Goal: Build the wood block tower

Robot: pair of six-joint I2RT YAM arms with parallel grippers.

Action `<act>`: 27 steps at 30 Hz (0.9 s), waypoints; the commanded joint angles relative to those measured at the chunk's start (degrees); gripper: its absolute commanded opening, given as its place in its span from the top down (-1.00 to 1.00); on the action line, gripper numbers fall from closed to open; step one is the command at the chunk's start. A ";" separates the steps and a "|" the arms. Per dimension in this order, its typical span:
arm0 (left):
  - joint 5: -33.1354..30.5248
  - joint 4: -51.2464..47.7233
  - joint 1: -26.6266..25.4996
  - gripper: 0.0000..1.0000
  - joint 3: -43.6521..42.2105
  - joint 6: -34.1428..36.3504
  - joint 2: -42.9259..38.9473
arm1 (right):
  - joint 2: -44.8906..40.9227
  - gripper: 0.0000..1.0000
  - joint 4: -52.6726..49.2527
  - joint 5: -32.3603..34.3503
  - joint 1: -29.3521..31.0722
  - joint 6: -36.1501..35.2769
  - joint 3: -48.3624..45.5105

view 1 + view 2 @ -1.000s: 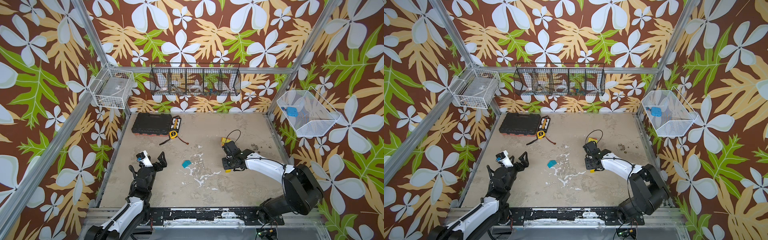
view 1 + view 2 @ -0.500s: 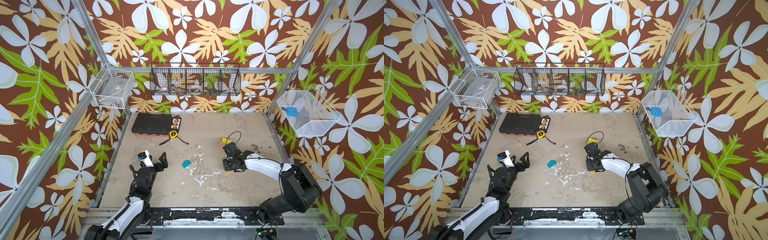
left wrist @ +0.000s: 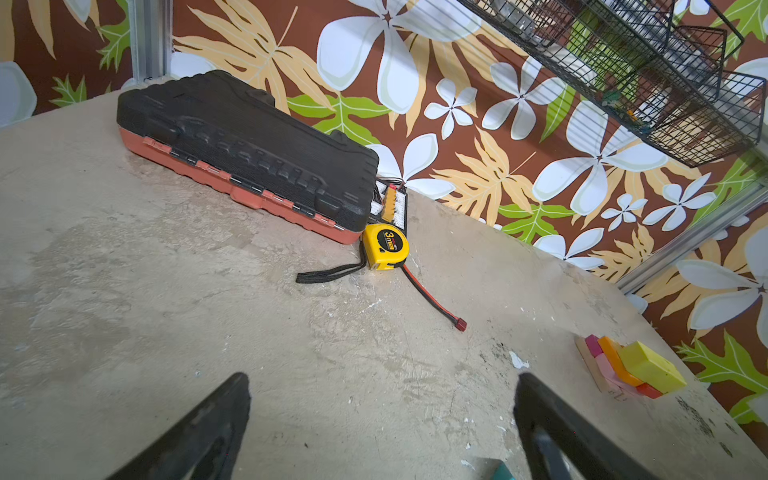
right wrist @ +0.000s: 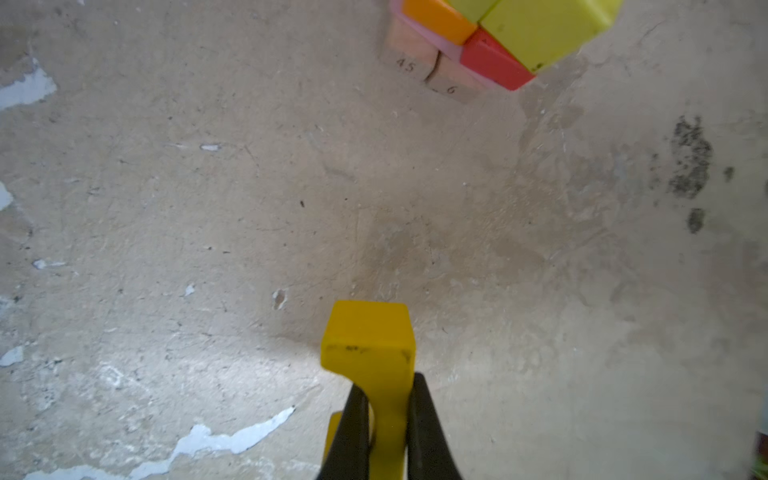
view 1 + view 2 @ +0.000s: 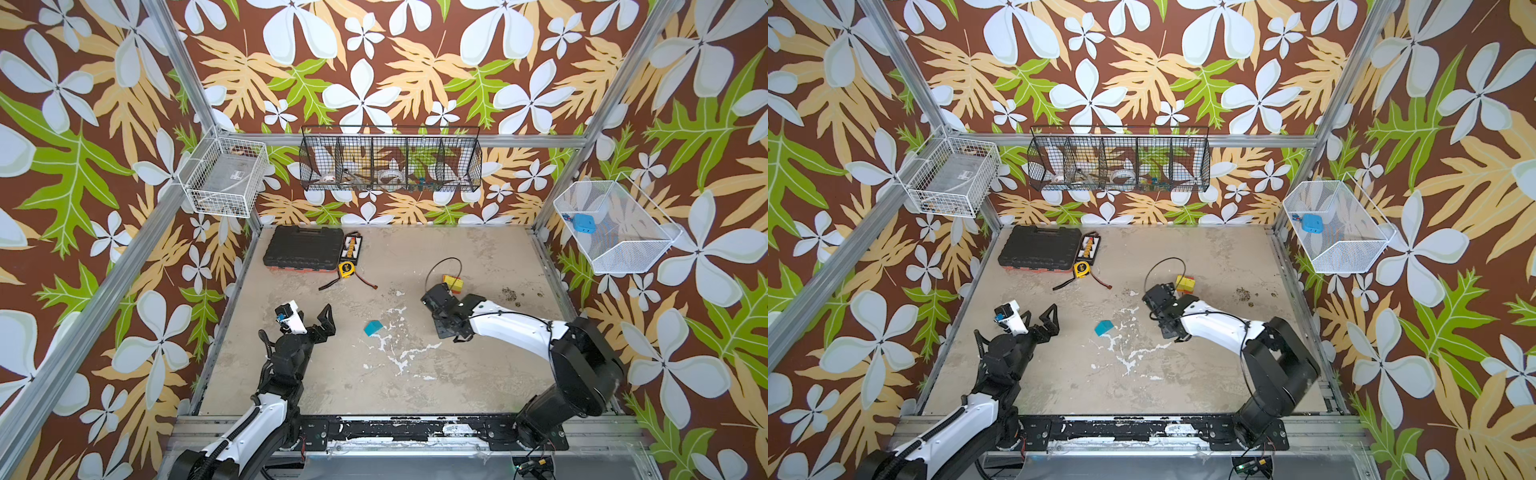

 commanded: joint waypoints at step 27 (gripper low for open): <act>-1.18 2.10 0.04 -1.00 0.20 -0.36 0.25 | 24.46 0.99 -24.26 24.06 5.95 14.77 7.71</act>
